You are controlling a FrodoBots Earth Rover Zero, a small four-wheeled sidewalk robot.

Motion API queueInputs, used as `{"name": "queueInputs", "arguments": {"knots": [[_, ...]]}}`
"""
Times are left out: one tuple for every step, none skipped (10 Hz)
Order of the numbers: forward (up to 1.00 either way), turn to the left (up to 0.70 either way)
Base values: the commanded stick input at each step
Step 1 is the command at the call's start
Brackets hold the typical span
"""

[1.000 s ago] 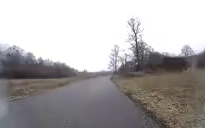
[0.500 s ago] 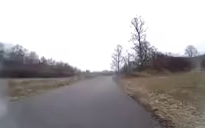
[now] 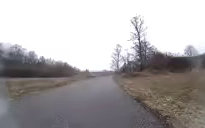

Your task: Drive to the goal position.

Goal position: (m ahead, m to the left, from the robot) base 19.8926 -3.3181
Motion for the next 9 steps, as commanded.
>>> {"name": "queueInputs", "arguments": {"knots": [[0.70, 0.00], [0.70, 0.00], [0.70, 0.00], [0.70, 0.00], [0.70, 0.00], [0.70, 0.00], [0.70, 0.00], [0.70, 0.00], [0.70, 0.00]]}}
